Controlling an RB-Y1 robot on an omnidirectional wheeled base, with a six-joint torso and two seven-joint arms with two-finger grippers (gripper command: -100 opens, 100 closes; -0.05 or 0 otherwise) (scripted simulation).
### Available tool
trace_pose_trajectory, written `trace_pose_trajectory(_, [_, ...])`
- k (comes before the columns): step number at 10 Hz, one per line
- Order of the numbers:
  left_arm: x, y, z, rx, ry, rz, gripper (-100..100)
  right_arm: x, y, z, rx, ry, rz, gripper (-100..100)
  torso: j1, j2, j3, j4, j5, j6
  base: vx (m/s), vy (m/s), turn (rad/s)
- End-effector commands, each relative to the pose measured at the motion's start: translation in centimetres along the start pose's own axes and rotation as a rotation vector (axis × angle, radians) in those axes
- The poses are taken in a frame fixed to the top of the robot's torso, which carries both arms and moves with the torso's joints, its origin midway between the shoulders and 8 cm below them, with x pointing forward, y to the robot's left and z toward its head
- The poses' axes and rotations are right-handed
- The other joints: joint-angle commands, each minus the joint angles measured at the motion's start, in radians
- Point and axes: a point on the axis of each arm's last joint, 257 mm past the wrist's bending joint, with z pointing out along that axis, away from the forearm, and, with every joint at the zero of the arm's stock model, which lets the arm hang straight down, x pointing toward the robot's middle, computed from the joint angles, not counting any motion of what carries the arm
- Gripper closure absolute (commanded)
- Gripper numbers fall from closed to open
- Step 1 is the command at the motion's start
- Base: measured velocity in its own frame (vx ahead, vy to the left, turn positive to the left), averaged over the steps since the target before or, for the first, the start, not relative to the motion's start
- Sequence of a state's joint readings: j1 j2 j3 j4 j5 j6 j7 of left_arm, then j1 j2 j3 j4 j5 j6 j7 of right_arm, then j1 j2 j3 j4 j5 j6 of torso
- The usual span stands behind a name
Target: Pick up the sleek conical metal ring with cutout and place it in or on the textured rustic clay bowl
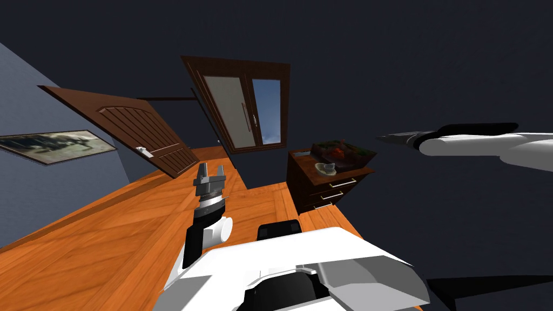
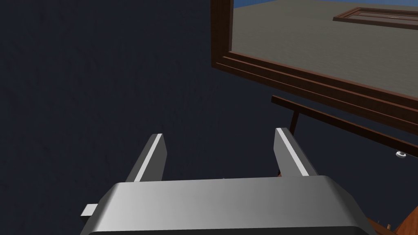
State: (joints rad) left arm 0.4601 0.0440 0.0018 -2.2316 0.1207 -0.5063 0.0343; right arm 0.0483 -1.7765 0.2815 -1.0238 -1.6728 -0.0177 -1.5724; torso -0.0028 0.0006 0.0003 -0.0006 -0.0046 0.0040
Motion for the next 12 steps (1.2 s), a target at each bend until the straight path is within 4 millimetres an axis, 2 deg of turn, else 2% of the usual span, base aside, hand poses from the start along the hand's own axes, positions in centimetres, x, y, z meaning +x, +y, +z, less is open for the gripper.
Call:
trace_pose_trajectory(1, [0.0,0.0,0.0,0.0,0.0,0.0,0,0.1,-0.4,0.2,0.004,-0.02,0.026,-100,0.0,0.0,0.0,0.0,0.0,0.0,0.0,0.0,0.0])
trace_pose_trajectory(2, [0.0,0.0,0.0,0.0,0.0,0.0,0,0.4,-0.6,0.3,0.008,-0.023,0.045,-100,0.0,0.0,0.0,0.0,0.0,0.0,0.0,0.0,0.0])
trace_pose_trajectory(4, [0.0,0.0,0.0,0.0,0.0,0.0,0,-0.6,-0.5,0.2,0.005,-0.062,0.017,-100,0.0,0.0,0.0,0.0,0.0,0.0,0.0,0.0,0.0])
trace_pose_trajectory(5, [0.0,0.0,0.0,0.0,0.0,0.0,0,1.0,-0.5,-0.2,0.006,-0.05,0.019,-100,0.0,0.0,0.0,0.0,0.0,0.0,-0.002,-0.008,0.003])
trace_pose_trajectory(6, [0.0,0.0,0.0,0.0,0.0,0.0,0,1.7,-0.5,-0.3,0.006,-0.049,0.019,-100,0.0,0.0,0.0,0.0,0.0,0.0,-0.004,-0.015,0.005])
trace_pose_trajectory(8, [0.0,0.0,0.0,0.0,0.0,0.0,0,1.7,-0.5,-0.3,0.006,-0.049,0.017,-100,-0.001,0.0,0.0,0.0,0.0,0.0,-0.002,-0.006,0.002])
trace_pose_trajectory(10, [0.0,0.0,0.0,0.0,0.0,0.0,0,3.5,-0.5,-0.7,0.006,-0.048,0.017,-100,0.0,0.0,0.0,0.0,0.0,0.0,-0.002,-0.005,0.002])
trace_pose_trajectory(12, [0.0,0.0,0.0,0.0,0.0,0.0,0,3.5,-0.5,-0.7,0.006,-0.048,0.017,-100,-0.001,0.0,0.0,0.0,0.0,0.0,-0.003,-0.01,0.002])
